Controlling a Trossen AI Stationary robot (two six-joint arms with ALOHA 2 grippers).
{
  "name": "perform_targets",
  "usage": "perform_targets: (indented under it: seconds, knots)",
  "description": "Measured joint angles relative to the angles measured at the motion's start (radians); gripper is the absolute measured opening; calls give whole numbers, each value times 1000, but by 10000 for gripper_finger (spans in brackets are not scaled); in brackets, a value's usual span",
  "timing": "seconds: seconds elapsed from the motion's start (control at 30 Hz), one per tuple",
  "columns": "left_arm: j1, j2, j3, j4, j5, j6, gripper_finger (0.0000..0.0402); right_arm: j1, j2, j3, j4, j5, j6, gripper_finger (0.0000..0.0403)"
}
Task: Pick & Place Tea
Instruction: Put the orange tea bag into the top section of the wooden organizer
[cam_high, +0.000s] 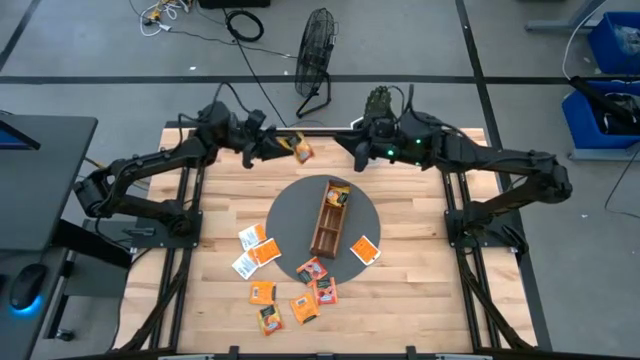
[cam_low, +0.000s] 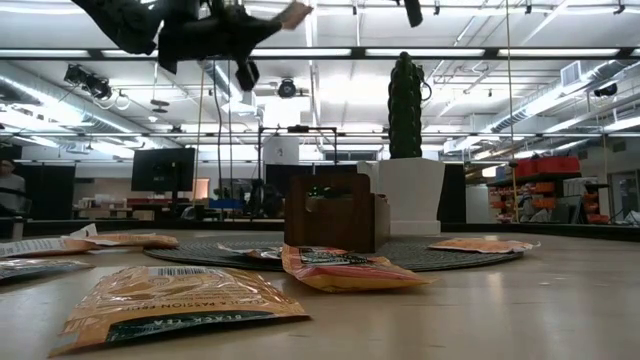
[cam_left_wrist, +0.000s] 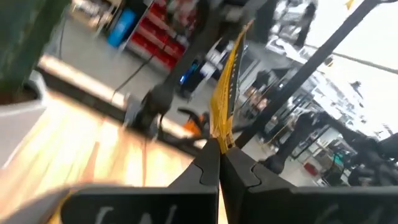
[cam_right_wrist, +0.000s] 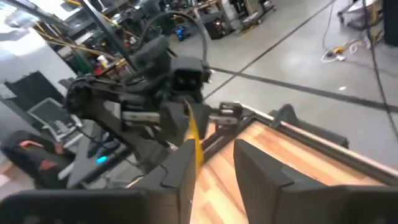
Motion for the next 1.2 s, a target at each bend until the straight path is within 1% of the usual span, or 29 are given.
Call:
perform_targets:
  seconds: [0.17,0.33,0.4,0.5,0.6,0.7,0.8,0.87,0.93,1.07,1.2]
  knots:
    - [-33,0,0,-166,1,116,1,-30,-4,0,-29,-104,53,137]
    - [-72,0,0,-301,10,191,1,-53,12,1,-52,-203,91,139]
    - [-88,0,0,-349,11,215,1,-57,26,22,-84,-234,99,139]
    - [-117,0,5,-414,11,256,1,-56,79,114,-171,-261,67,139]
    - [-144,2,44,-514,3,337,1,-56,167,250,-342,-277,21,139]
    - [-161,2,96,-636,-39,428,1,-56,263,389,-487,-326,-31,139]
    - [-163,2,151,-764,-79,525,1,-56,345,510,-569,-385,-61,139]
    - [-163,2,184,-868,-127,586,1,-56,398,581,-617,-416,-75,139]
    - [-163,2,202,-927,-175,634,1,-55,446,645,-660,-438,-94,139]
    - [-163,2,205,-971,-194,658,1,-36,529,746,-718,-440,-160,139]
    - [-176,2,205,-990,-244,665,1,-10,583,775,-728,-418,-213,139]
